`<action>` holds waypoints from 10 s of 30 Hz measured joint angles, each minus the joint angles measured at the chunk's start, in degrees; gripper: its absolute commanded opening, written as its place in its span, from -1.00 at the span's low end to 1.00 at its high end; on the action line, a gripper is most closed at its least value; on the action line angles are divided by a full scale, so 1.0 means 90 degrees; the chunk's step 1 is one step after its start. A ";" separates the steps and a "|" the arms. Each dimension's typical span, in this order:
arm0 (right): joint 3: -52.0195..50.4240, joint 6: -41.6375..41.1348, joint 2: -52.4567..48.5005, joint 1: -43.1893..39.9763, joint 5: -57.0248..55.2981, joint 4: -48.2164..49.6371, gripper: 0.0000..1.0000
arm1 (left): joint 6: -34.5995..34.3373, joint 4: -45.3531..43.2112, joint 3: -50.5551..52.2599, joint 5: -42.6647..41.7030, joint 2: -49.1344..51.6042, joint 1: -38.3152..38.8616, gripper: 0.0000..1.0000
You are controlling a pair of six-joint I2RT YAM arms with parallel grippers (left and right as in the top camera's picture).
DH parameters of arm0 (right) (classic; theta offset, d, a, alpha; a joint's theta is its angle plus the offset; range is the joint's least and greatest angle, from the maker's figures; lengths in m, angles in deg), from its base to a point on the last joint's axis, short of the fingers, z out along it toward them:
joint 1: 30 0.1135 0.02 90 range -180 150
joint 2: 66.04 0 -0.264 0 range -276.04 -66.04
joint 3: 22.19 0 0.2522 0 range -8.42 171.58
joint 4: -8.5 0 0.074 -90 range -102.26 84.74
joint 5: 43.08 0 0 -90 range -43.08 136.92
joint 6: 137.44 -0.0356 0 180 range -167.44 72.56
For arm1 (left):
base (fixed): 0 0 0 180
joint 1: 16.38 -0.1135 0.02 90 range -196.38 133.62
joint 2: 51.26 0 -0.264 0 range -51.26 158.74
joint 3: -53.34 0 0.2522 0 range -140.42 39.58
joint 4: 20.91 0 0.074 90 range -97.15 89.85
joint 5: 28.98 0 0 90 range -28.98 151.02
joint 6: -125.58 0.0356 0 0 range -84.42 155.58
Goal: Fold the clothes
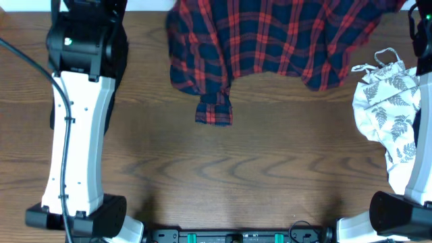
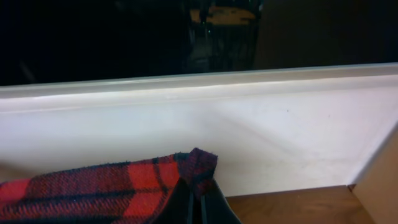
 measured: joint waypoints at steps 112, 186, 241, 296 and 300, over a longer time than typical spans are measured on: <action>0.0848 -0.0250 -0.1423 -0.0267 0.1702 -0.0304 -0.98 | -0.0848 -0.0010 -0.0325 -0.2446 0.1258 -0.1243 -0.89; -0.6533 -0.1265 0.1348 -0.0296 0.0899 -0.3687 -0.98 | -0.0860 0.4459 0.6912 -0.2147 -0.1953 -0.1003 -0.88; -0.7740 -0.0911 0.2499 -0.0308 0.2569 -0.1807 -0.05 | -0.1542 -0.2081 0.7565 -0.2159 -0.2535 -0.0345 -0.14; -0.8665 -0.0714 0.2499 -0.0308 0.2195 -0.1452 -0.56 | -0.0656 -0.1231 0.7563 -0.1469 -0.0517 0.0364 -0.63; -0.8665 -0.0702 0.2499 -0.0308 0.2120 -0.1440 -0.97 | -0.0663 -0.1171 0.7563 -0.1469 -0.0576 0.0364 -0.71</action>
